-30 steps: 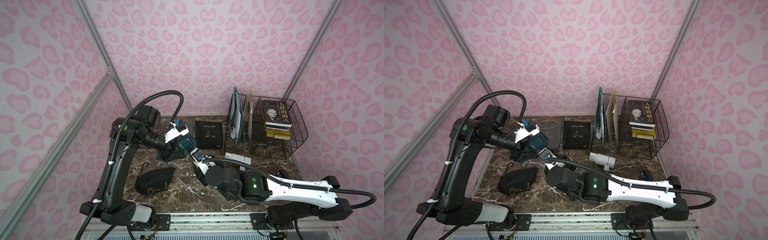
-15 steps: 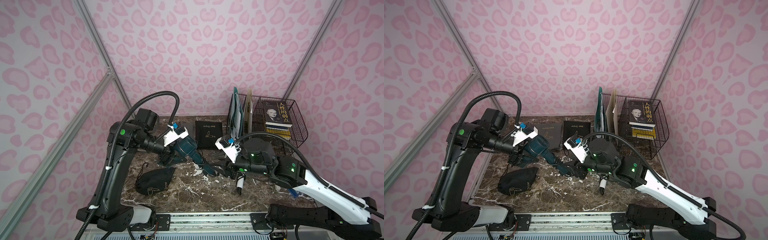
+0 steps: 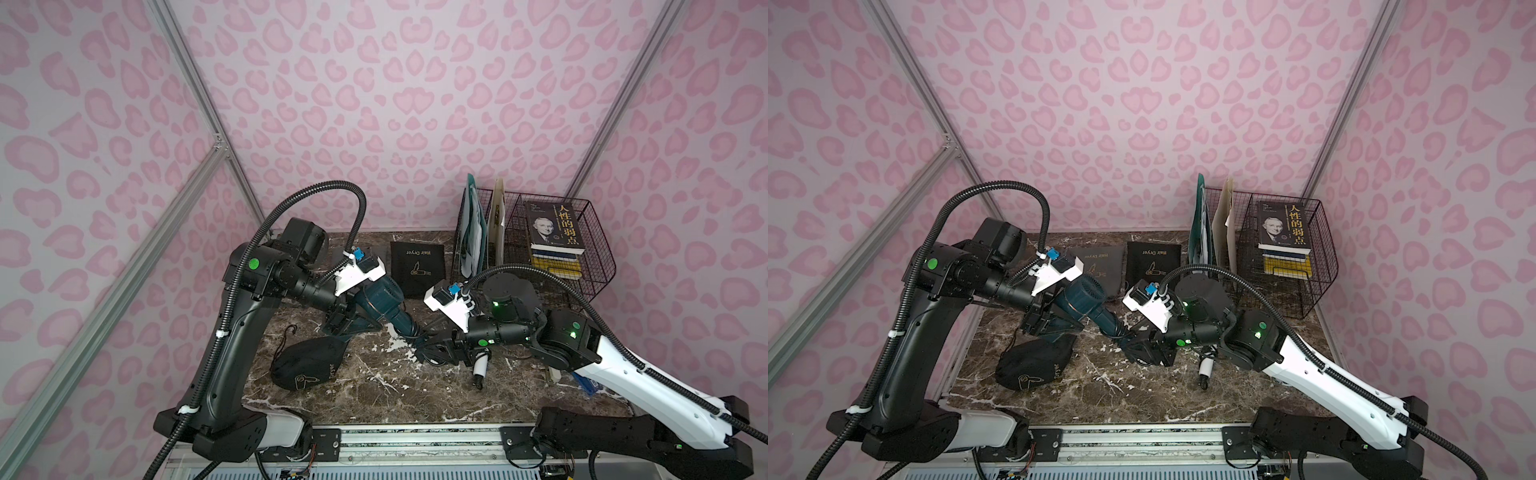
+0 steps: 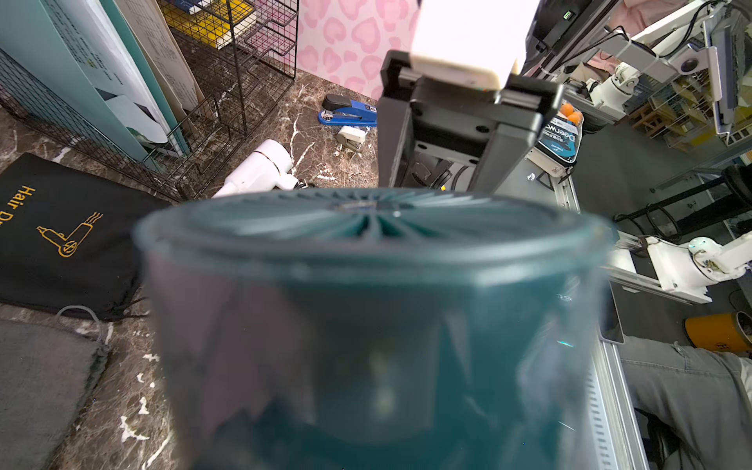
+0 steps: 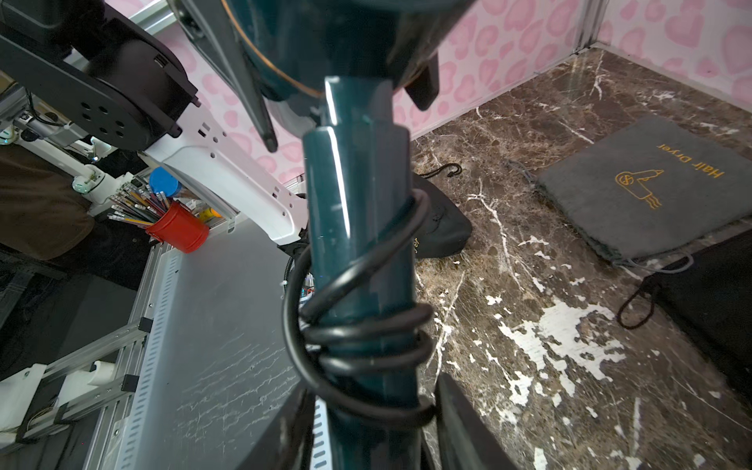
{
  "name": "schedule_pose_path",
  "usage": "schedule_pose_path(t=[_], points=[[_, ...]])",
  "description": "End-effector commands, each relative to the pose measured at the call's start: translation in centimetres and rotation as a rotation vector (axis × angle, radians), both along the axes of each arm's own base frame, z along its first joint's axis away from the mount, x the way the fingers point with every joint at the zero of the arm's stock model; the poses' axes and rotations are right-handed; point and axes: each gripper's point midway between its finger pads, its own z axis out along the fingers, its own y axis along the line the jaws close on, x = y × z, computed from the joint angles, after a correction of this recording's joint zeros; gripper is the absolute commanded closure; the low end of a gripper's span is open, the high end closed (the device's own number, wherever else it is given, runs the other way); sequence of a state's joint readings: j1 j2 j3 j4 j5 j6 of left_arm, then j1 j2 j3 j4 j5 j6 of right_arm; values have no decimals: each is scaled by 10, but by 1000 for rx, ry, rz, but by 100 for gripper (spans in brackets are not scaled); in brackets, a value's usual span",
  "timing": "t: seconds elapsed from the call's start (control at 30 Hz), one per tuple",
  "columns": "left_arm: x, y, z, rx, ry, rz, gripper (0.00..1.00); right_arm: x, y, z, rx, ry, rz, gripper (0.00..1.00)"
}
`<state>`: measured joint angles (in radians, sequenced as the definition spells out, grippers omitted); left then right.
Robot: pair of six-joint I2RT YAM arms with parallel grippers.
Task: Pack away hair dryers
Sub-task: Fold the hair dryer.
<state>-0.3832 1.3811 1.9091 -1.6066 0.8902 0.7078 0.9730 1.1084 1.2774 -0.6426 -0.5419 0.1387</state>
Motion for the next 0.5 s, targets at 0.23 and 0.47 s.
schedule_pose_path(t=[0.23, 0.47], points=[[-39, 8, 1, 19, 206, -28, 98, -9, 7, 1, 55, 51, 83, 73], [-26, 2, 3, -3, 203, 22, 98, -12, 16, 10, 145, 86, 127, 100]])
